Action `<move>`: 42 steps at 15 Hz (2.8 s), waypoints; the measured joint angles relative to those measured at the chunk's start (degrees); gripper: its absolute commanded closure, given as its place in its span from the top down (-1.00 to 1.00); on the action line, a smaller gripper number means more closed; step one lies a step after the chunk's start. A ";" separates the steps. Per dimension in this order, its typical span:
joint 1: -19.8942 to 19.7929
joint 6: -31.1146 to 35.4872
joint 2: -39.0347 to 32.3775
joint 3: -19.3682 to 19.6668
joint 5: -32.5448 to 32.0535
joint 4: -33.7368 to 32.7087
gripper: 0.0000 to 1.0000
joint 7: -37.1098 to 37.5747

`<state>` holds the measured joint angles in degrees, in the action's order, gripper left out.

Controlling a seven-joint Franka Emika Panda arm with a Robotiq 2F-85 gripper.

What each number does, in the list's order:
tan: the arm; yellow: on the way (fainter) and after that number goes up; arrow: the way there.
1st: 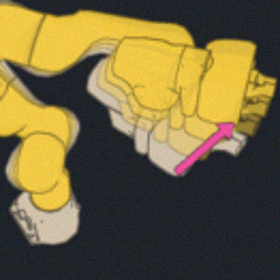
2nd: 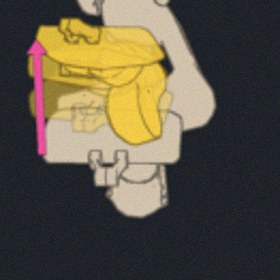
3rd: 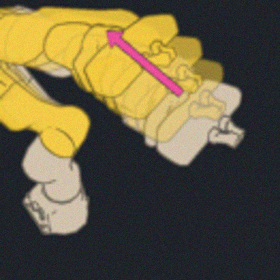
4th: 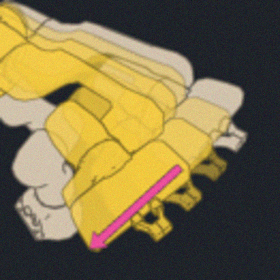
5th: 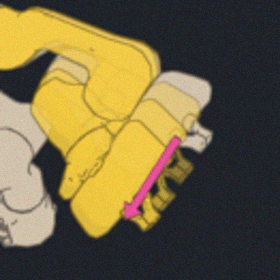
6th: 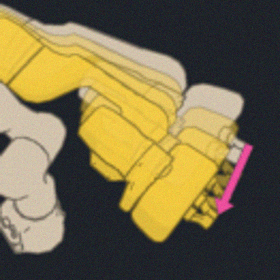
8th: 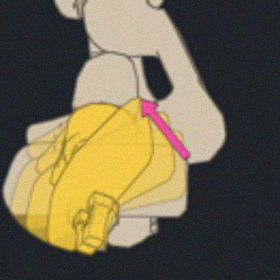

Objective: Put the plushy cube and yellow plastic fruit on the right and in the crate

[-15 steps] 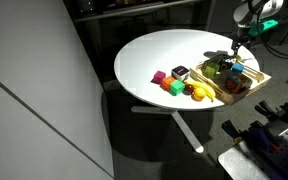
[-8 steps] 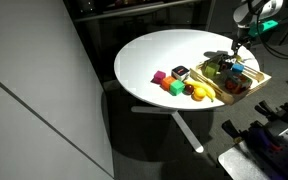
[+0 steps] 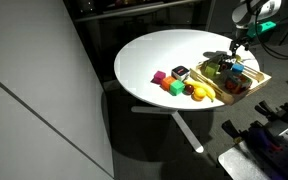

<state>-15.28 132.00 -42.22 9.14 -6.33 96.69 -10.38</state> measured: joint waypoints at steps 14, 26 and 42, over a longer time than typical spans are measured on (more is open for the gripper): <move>-2.12 3.68 -1.27 -0.55 1.94 0.00 1.00 -0.05; -2.17 5.38 -3.91 -0.55 2.09 -0.03 -0.02 -0.05; -0.68 4.10 -1.97 -0.26 1.90 -1.08 -0.33 -0.05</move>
<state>-15.96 136.10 -44.19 8.88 -4.42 95.61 -10.43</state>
